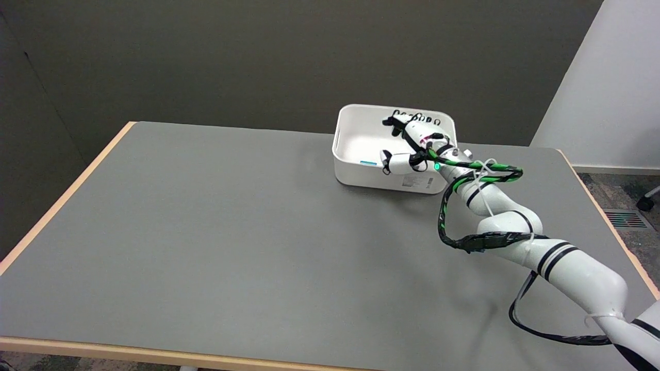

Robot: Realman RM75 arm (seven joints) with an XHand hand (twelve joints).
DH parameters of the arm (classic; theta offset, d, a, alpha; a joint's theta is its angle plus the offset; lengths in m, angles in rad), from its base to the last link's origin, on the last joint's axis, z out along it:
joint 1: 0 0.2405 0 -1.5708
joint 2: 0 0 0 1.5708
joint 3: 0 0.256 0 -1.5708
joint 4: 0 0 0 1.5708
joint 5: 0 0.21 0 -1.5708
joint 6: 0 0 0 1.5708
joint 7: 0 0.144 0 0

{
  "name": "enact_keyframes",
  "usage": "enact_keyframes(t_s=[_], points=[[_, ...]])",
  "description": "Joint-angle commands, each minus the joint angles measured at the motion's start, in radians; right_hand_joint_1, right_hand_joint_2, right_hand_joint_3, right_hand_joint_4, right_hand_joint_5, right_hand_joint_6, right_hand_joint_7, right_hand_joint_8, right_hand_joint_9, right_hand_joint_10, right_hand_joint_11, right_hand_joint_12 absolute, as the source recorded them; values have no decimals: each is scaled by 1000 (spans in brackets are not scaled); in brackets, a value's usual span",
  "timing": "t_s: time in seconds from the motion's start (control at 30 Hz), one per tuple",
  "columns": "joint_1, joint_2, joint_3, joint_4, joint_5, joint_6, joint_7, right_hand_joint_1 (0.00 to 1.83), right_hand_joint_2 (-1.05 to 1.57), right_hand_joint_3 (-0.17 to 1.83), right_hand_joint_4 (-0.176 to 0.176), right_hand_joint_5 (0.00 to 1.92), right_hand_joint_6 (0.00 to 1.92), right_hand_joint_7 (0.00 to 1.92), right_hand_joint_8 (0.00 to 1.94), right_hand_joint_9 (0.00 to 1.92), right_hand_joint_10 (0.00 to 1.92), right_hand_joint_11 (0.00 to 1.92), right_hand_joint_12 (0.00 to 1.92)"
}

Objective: Place blue wooden cube into white box.

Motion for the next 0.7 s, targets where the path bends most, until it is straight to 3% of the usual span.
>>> enact_keyframes(t_s=[0.03, 0.33, 0.5, 0.63, 0.7], points=[[-85, 2, 197, -282, 0, 24, -11, 743, 784, 903, -61, 215, 386, 177, 1386, 148, 1736, -1, 1666], [-294, -29, 522, -677, -2, -77, -73, 710, 793, 893, -61, 218, 388, 152, 1415, 137, 1751, -1, 1699], [-437, -207, 810, -787, 0, -212, -328, 716, 817, 871, -57, 229, 479, 124, 1450, 113, 1763, -1, 1681], [-502, -333, 956, -748, 49, -193, -341, 709, 829, 870, -51, 220, 503, 105, 1393, 93, 1700, -1, 1542], [-535, -372, 1009, -704, 111, -153, -342, 715, 844, 871, -49, 206, 552, 135, 1302, 112, 1573, -1, 1428]])
